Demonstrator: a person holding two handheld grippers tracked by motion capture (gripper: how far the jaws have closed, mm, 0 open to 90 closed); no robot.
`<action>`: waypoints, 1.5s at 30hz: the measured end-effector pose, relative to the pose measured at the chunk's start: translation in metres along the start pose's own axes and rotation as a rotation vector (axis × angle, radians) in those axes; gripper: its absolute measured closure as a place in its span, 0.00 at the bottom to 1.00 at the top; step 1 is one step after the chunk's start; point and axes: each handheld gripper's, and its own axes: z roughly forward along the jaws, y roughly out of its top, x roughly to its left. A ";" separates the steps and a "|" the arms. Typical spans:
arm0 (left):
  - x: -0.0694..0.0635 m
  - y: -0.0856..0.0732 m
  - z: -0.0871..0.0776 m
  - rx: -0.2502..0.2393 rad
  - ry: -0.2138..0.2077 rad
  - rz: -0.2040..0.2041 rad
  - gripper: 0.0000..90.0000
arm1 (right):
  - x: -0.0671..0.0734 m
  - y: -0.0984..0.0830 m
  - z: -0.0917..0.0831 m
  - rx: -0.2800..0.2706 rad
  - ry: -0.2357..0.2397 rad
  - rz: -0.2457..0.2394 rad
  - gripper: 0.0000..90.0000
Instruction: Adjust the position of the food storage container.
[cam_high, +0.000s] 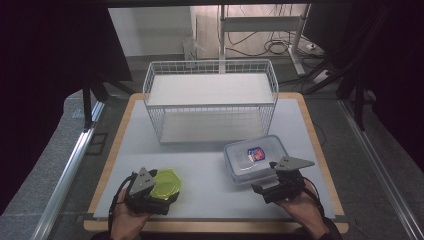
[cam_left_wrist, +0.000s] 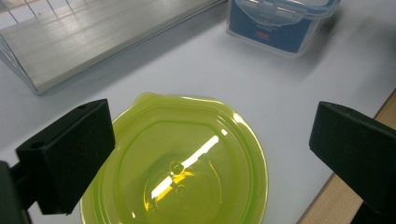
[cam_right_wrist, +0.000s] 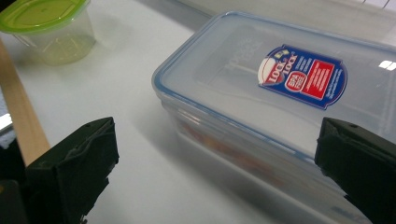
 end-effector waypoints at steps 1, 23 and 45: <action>0.000 0.000 0.000 0.000 0.000 0.000 0.02 | 0.000 0.000 0.000 0.000 0.000 0.000 0.00; -0.007 0.000 -0.003 0.030 0.022 0.064 0.22 | 0.001 -0.002 0.002 -0.033 -0.036 0.005 0.12; -0.025 -0.003 -0.012 0.061 -0.154 0.082 1.00 | -0.002 -0.002 -0.001 -0.052 -0.077 0.012 0.14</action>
